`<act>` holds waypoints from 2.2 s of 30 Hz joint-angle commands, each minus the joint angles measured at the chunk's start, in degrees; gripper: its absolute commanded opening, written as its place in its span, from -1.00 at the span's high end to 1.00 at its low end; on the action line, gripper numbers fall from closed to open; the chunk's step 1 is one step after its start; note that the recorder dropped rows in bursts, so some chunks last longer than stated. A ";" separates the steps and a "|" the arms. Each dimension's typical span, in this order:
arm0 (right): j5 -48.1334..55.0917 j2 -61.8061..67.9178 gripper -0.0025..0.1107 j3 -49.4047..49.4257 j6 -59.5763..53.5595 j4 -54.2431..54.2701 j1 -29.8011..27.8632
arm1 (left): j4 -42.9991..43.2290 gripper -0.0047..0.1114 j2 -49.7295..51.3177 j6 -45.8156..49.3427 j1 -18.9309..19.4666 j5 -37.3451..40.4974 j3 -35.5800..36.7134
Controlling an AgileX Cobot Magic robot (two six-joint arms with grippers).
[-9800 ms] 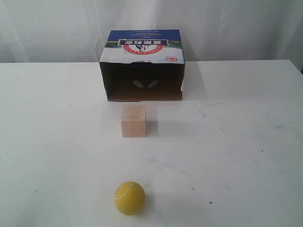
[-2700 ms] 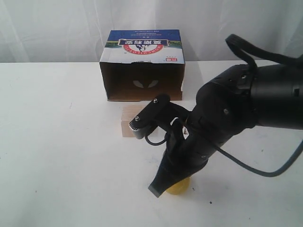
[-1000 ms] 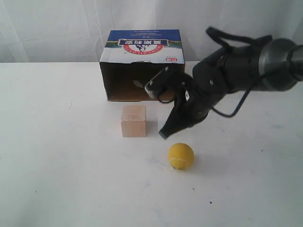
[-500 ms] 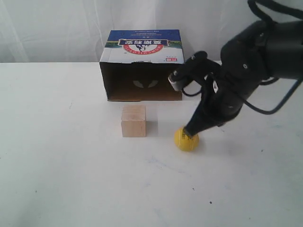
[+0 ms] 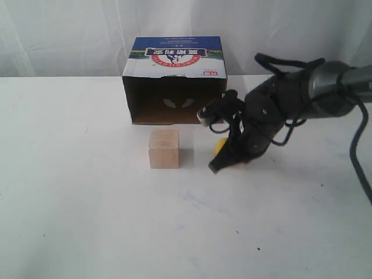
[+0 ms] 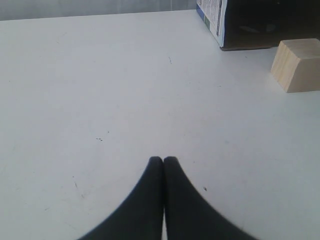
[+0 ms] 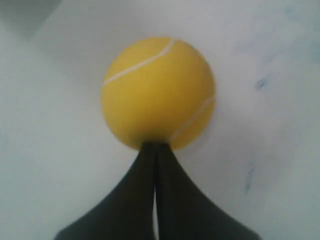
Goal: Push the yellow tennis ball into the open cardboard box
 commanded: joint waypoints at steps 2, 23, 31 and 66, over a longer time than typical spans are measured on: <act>-2.38 5.42 0.96 -15.97 -2.37 -4.07 -0.58 | -0.14 0.92 -0.25 -0.21 0.29 -0.25 0.18; -15.77 -34.18 0.96 20.74 11.24 -3.60 -0.48 | -0.14 0.92 -0.25 -0.21 0.29 -0.25 0.18; -20.35 -43.28 0.96 30.85 13.86 -3.45 -0.48 | -0.14 0.92 -0.25 -0.21 0.29 -0.25 0.18; -34.11 -56.36 0.96 45.55 16.41 1.82 -0.68 | -0.14 0.92 -0.25 -0.21 0.29 -0.25 0.18</act>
